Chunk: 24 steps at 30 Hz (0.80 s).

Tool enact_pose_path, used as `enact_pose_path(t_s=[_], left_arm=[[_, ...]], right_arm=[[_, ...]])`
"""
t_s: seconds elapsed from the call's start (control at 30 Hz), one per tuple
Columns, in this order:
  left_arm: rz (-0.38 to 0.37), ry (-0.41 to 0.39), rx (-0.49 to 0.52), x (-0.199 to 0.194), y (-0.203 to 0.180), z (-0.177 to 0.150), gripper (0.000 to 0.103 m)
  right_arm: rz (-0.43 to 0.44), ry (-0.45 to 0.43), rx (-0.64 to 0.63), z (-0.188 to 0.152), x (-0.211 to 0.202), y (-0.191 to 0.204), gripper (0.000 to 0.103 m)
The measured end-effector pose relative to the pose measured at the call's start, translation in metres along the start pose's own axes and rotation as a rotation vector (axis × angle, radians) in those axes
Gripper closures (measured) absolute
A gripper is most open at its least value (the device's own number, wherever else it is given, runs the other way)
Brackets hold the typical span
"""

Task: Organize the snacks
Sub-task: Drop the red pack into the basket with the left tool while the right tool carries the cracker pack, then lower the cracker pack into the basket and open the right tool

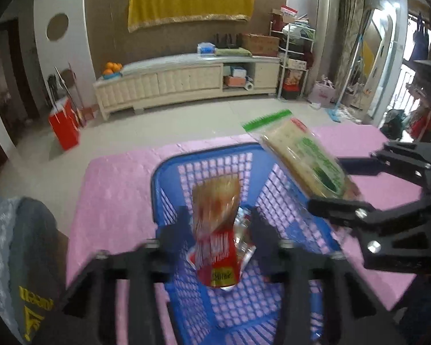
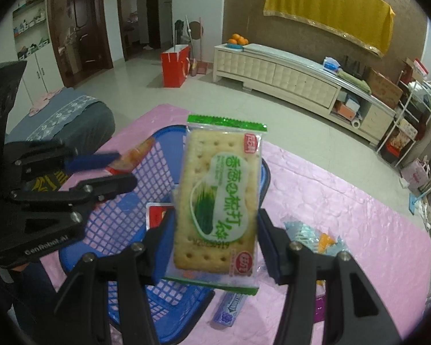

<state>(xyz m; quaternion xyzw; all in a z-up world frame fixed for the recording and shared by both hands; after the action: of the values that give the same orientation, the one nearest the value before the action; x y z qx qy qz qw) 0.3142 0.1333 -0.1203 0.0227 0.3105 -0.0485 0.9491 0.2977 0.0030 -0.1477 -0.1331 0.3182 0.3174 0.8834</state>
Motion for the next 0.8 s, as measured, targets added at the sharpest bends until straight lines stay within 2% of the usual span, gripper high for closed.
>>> enact_pose_path(t_s=[0.03, 0.1, 0.27, 0.47, 0.8], left_arm=[[-0.001, -0.009, -0.001, 0.000, 0.001, 0.002, 0.037], [-0.016, -0.032, -0.017, -0.003, 0.003, 0.004, 0.033], [-0.022, -0.028, -0.078, -0.015, 0.016, -0.003, 0.033], [-0.002, -0.034, -0.105, -0.040, 0.030, -0.012, 0.033], [0.041, 0.002, -0.101, -0.049, 0.049, -0.026, 0.033]], right_arm=[[0.002, 0.005, 0.007, -0.002, 0.000, -0.001, 0.044], [0.005, 0.013, 0.012, -0.005, -0.001, -0.001, 0.044], [-0.001, 0.015, 0.004, -0.008, -0.013, 0.001, 0.044], [0.015, -0.001, -0.030, 0.003, -0.020, 0.014, 0.044], [0.088, 0.044, -0.173, 0.006, 0.013, 0.044, 0.044]])
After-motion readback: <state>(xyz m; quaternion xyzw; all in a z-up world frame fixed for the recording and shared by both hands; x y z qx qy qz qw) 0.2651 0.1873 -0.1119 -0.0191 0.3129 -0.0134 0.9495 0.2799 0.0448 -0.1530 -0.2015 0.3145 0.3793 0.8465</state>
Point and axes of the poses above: each gripper's, at about its wrist camera, not at the fingertips, and x roughly the way its jaws point, y to its left, z to its top, the point moved 8 cm from there along x, roughly the way its jaws point, and after that the axes turned 8 degrees about -y, right-handed, at the moved point
